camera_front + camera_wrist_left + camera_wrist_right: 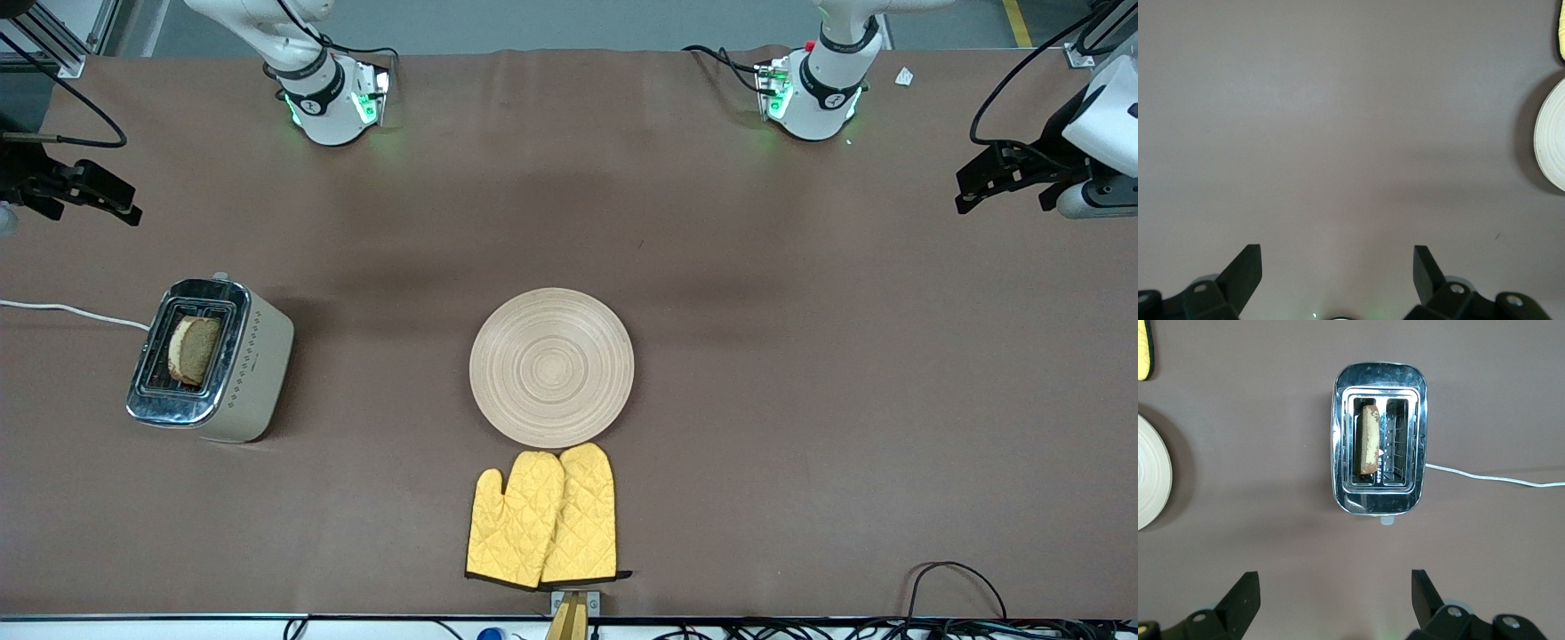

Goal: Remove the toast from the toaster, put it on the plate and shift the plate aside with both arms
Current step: 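Reach the right gripper to the toaster and grasp the bread slice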

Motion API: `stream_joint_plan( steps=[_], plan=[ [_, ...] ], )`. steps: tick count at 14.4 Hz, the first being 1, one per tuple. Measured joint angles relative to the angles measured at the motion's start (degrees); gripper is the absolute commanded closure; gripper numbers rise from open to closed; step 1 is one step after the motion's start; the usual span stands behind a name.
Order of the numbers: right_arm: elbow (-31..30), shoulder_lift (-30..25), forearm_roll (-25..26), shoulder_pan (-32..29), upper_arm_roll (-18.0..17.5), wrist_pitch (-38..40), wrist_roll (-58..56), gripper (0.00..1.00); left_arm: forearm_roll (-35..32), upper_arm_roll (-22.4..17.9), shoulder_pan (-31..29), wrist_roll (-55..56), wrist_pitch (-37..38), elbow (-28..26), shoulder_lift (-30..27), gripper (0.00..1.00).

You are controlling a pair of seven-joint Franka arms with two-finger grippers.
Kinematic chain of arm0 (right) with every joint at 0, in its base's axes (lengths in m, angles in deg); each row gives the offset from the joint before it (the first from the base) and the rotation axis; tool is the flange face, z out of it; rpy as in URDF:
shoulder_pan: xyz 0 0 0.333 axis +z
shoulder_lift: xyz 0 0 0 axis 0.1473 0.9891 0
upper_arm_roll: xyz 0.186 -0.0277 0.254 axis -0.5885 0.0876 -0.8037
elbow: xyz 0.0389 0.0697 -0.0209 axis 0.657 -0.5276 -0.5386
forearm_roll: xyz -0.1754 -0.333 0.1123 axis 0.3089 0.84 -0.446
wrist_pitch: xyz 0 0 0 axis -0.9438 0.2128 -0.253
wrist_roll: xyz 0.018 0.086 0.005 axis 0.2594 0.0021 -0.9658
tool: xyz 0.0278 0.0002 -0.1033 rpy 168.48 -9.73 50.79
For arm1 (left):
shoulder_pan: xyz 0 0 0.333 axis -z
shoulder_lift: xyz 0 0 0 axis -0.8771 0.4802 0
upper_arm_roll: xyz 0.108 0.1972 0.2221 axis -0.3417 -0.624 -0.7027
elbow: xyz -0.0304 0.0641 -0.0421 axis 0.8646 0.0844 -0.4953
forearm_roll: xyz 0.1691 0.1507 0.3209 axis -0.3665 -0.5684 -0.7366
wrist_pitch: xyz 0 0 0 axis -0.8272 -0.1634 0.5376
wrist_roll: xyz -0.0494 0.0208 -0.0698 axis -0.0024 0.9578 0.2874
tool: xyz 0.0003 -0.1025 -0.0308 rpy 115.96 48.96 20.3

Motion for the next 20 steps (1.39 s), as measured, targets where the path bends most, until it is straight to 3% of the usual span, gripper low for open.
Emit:
stream_joint_plan(
  steps=[5, 8, 15, 20],
  plan=[
    [-0.3, 0.2, 0.0, -0.7, 0.3, -0.6, -0.5, 0.00, 0.0, 0.0, 0.0, 0.0, 0.0, 0.0, 0.0, 0.00],
    [-1.6, 2.4, 0.0, -1.2, 0.4, -5.1, -0.6, 0.00, 0.0, 0.1, 0.0, 0.0, 0.0, 0.1, 0.1, 0.00],
    [-2.3, 17.4, 1.3, -2.8, 0.7, -17.7, -0.7, 0.00, 0.0, 0.7, 0.4, 0.0, 2.5, 1.3, 1.0, 0.00],
    [-2.3, 23.9, 1.9, -3.6, 0.8, -21.7, -0.7, 0.05, 0.0, 1.4, 0.5, 0.0, 2.7, 1.5, 1.1, 0.00]
  ],
)
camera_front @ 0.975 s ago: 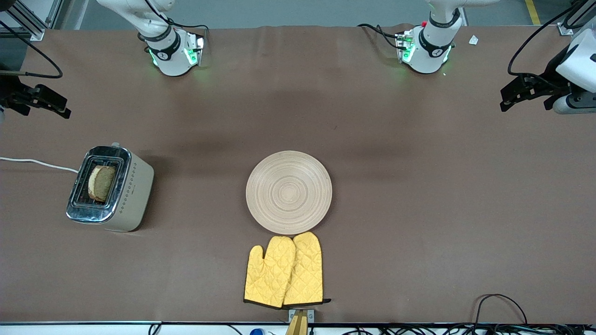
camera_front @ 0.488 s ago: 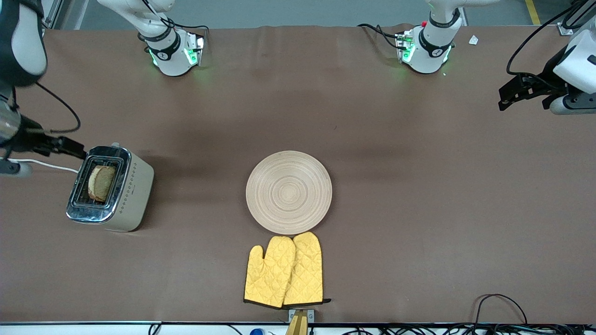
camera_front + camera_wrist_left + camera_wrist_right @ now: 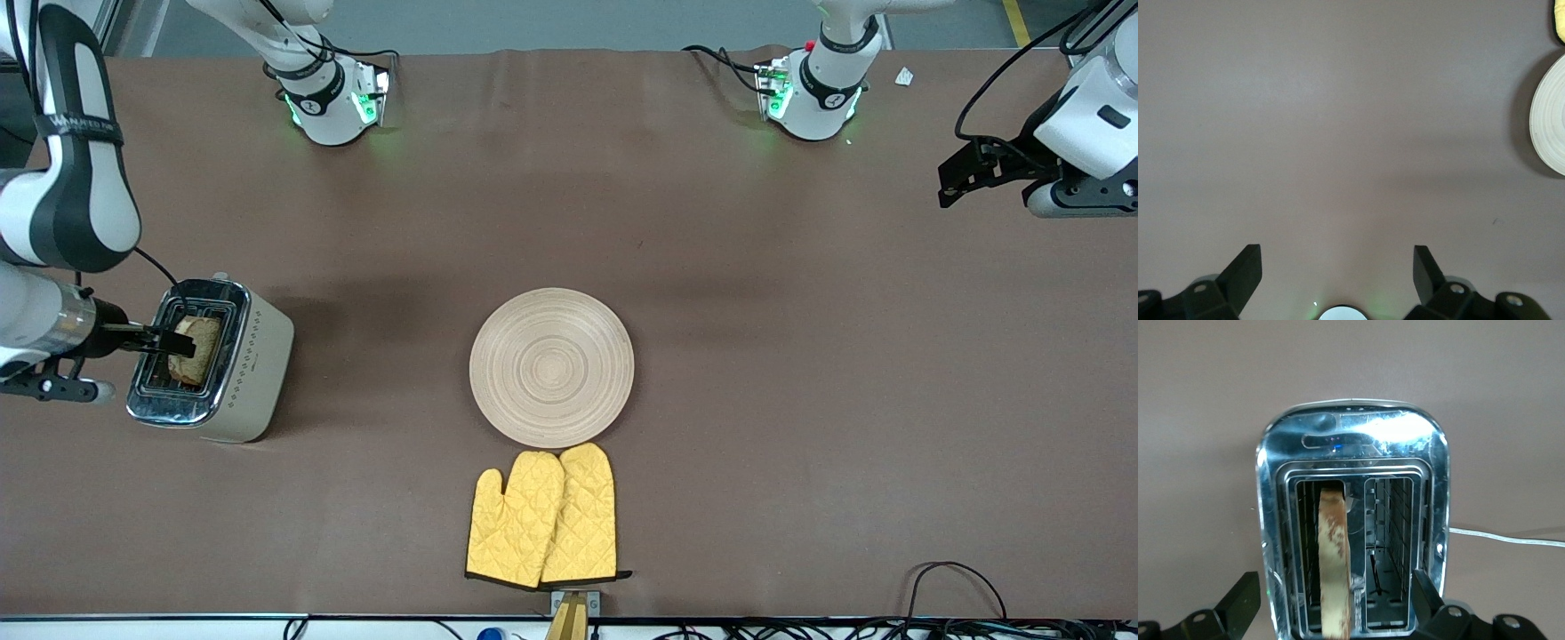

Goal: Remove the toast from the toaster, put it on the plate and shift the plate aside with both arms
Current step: 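Reach the right gripper to the toaster and grasp the bread slice, then lift the bread out of the toaster and carry it over the plate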

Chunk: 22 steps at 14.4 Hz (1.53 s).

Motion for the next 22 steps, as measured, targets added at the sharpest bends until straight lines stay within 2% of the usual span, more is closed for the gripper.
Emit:
stream_joint_plan(
  steps=[2, 7, 10, 14, 17, 19, 22],
  plan=[
    [0.0, 1.2, 0.2, -0.1, 0.0, -0.1, 0.0, 0.13, 0.0, 0.0, 0.0, 0.0, 0.0, 0.0, 0.1, 0.00],
    [0.0, 1.7, 0.2, -0.1, -0.1, 1.8, 0.0, 0.69, -0.7, 0.0, 0.0, 0.0, 0.0, 0.1, 0.3, 0.00],
    [0.1, 1.7, 0.2, 0.4, -0.4, 3.1, 0.0, 0.97, -0.8, 0.0, 0.0, 0.0, 0.0, 0.1, 0.7, 0.00],
    [1.4, 1.6, 1.5, 1.1, -0.6, 3.3, 0.0, 0.99, -0.8, -0.1, -0.2, 0.0, 0.0, 0.2, 1.4, 0.00],
    [7.7, 0.6, 7.2, 4.0, -0.9, 10.2, 1.8, 0.99, -0.8, -0.2, -0.4, 0.0, -0.1, 0.3, 1.4, 0.00],
    [13.9, -0.7, 11.2, 8.5, -1.2, 17.8, 3.9, 0.99, -0.8, -0.2, -0.5, 0.0, -0.5, 0.5, 1.4, 0.00],
    [18.9, -1.8, 13.1, 18.4, -1.6, 24.5, 13.3, 0.97, -0.9, -0.5, -0.6, 0.0, -0.7, 0.6, 1.4, 0.00]
  ],
)
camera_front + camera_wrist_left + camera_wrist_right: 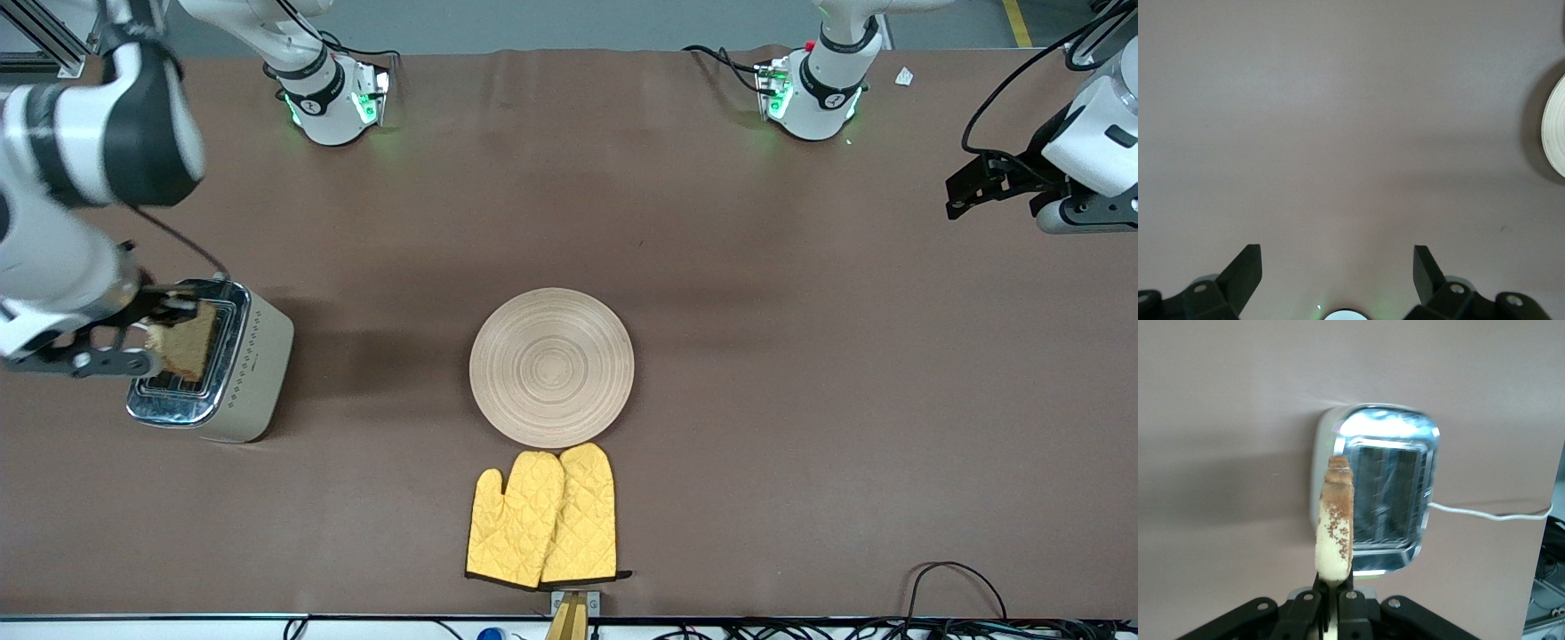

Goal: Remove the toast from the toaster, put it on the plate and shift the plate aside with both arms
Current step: 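Lift the bread out of the toaster and carry it over the plate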

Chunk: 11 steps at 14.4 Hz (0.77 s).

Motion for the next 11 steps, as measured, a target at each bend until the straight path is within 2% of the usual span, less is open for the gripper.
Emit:
stream_joint_plan(
  steps=[3, 4, 7, 11],
  plan=[
    [-0.4, 2.4, -0.5, 10.6, -0.3, -1.4, 13.8, 1.00, 0.0, -0.1, -0.1, 0.0, 0.0, 0.1, 0.0, 0.00],
    [-0.7, 4.3, -3.3, 12.8, -0.3, -4.2, 17.3, 1.00, 0.0, -0.1, -0.1, 0.0, 0.0, 0.1, 0.0, 0.00],
    [-2.7, 9.1, -16.7, 14.3, -0.1, -17.5, 23.7, 1.00, 0.0, -0.1, -0.1, 0.0, -0.1, 0.1, 0.1, 0.00],
    [-11.5, 10.8, -32.9, 14.3, 0.2, -41.1, 23.2, 1.00, -0.1, -0.1, -0.6, 0.0, -0.9, 0.1, 0.1, 0.00]
  ],
)
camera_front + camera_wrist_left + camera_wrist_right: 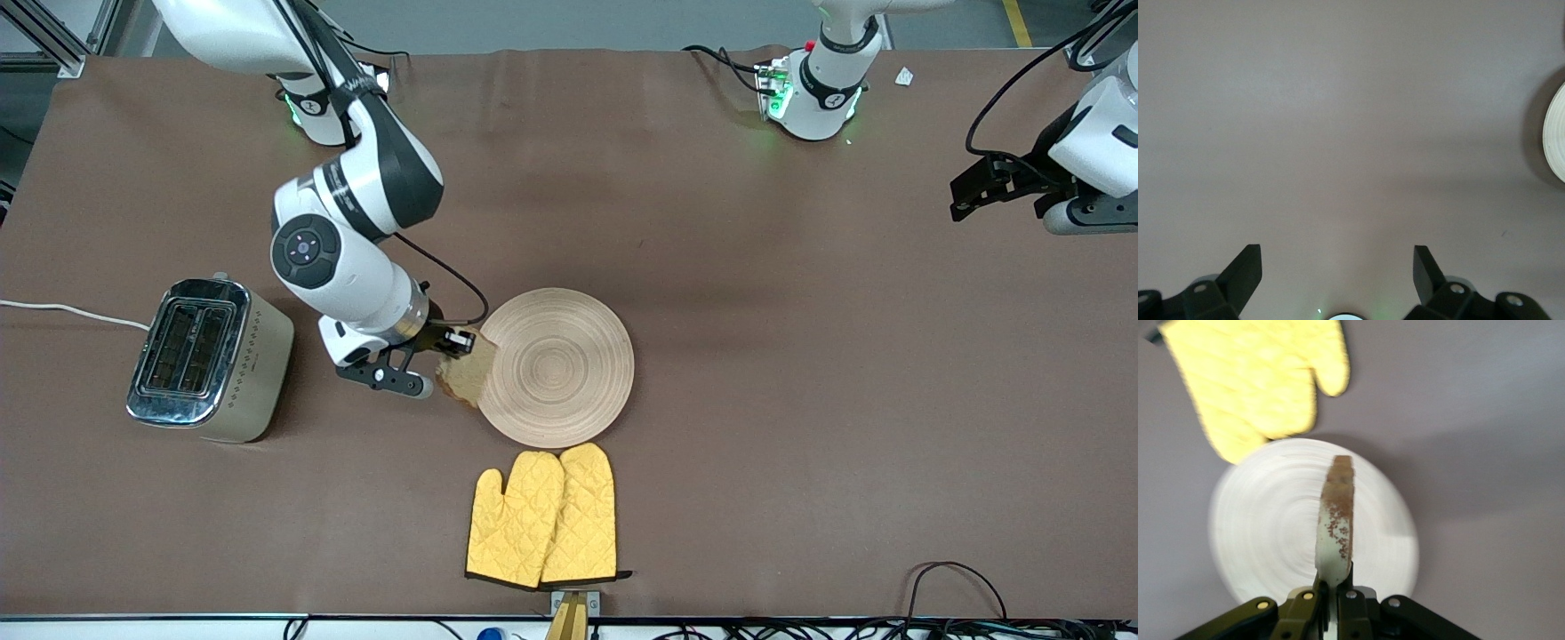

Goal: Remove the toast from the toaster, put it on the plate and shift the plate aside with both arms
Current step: 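Lift the bread out of the toaster and carry it over the plate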

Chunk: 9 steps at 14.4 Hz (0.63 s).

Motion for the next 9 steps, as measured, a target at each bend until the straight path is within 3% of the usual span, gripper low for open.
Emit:
stream_joint_plan(
  steps=[2, 4, 9],
  plan=[
    [-1.9, 1.6, -9.5, 0.7, -0.6, -7.9, -2.8, 1.00, 0.0, -0.1, -0.7, 0.0, -0.2, 0.0, 0.0, 0.00],
    [-2.3, 3.7, -15.7, 2.7, -1.0, -12.8, -5.5, 1.00, 0.0, -0.1, -0.9, 0.0, -0.2, 0.0, 0.1, 0.00],
    [-6.3, 6.2, -29.7, 5.5, -1.0, -15.7, -23.7, 1.00, 0.0, -0.1, -0.9, 0.0, -0.3, 0.0, 0.5, 0.00]
  ],
)
